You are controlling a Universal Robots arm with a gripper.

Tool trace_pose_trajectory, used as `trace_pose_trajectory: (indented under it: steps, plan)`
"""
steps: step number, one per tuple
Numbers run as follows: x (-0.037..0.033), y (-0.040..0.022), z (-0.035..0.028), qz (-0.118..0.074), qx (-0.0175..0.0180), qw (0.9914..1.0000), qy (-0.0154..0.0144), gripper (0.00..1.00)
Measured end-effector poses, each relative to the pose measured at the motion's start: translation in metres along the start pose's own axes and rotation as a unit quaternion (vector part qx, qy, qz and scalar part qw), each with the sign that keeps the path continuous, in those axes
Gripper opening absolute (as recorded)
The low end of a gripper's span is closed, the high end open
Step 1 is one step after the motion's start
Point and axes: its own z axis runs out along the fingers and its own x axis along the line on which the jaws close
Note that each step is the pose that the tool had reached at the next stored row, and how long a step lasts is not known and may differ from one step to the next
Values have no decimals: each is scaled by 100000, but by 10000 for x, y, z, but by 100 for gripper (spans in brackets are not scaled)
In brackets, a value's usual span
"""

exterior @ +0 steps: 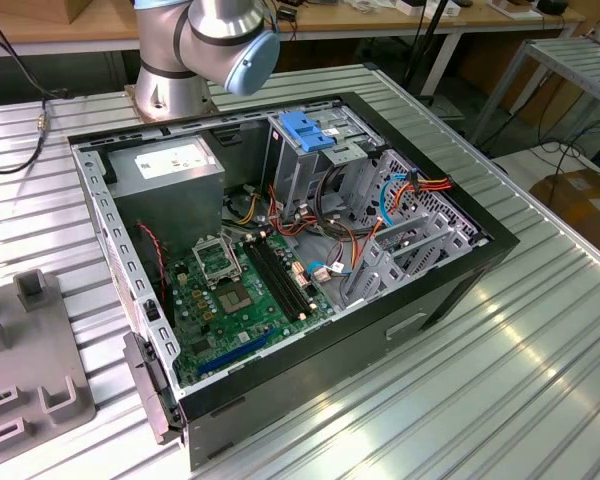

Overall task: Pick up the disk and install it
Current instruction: 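Pick up the disk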

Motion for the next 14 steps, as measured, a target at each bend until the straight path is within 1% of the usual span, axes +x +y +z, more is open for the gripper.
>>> trace_pose_trajectory:
  steps: [1, 2, 4, 9, 14]
  plan:
    - [-1, 0, 1, 5, 274, 100000, 17, 51]
    - [-2, 0, 1, 4, 336, 99999, 17, 51]
    - [-1, 1, 1, 4, 337, 99999, 22, 51]
    - [-2, 3, -28, 15, 329, 99999, 28, 51]
    - [-2, 3, -28, 16, 341, 99999, 22, 51]
